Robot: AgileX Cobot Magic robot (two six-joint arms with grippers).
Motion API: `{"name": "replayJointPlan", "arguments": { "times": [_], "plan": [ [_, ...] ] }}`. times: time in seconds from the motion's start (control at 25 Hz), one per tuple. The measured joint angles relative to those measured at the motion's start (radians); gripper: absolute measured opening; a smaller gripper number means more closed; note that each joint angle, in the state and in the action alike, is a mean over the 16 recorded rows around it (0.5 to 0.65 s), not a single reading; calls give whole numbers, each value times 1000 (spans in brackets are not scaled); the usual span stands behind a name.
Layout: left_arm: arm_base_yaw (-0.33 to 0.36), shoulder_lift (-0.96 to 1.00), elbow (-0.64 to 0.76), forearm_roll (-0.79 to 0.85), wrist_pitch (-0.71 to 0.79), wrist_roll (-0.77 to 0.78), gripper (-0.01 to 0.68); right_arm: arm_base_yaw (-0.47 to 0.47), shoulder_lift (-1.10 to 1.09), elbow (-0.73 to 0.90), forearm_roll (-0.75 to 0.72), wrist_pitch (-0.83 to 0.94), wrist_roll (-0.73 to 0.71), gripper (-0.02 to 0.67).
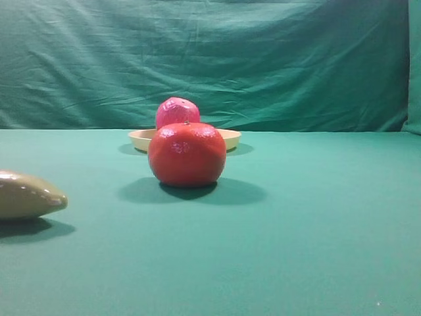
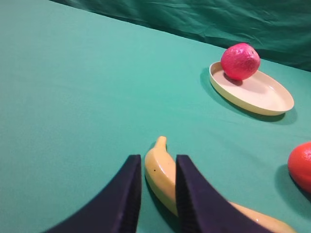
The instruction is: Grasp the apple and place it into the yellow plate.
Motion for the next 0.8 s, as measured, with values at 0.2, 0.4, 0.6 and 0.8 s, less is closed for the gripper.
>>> {"name": "replayJointPlan", "arguments": {
  "times": [0.2,0.4,0.6,0.8],
  "plan": [
    [0,0,0,0,0,0,157,0,0,0,0,0,-12,0],
    [0,0,0,0,0,0,157,0,0,0,0,0,-14,0],
    [0,0,0,0,0,0,157,0,0,0,0,0,-14,0],
    [0,0,0,0,0,0,157,0,0,0,0,0,-15,0]
  ]
}}
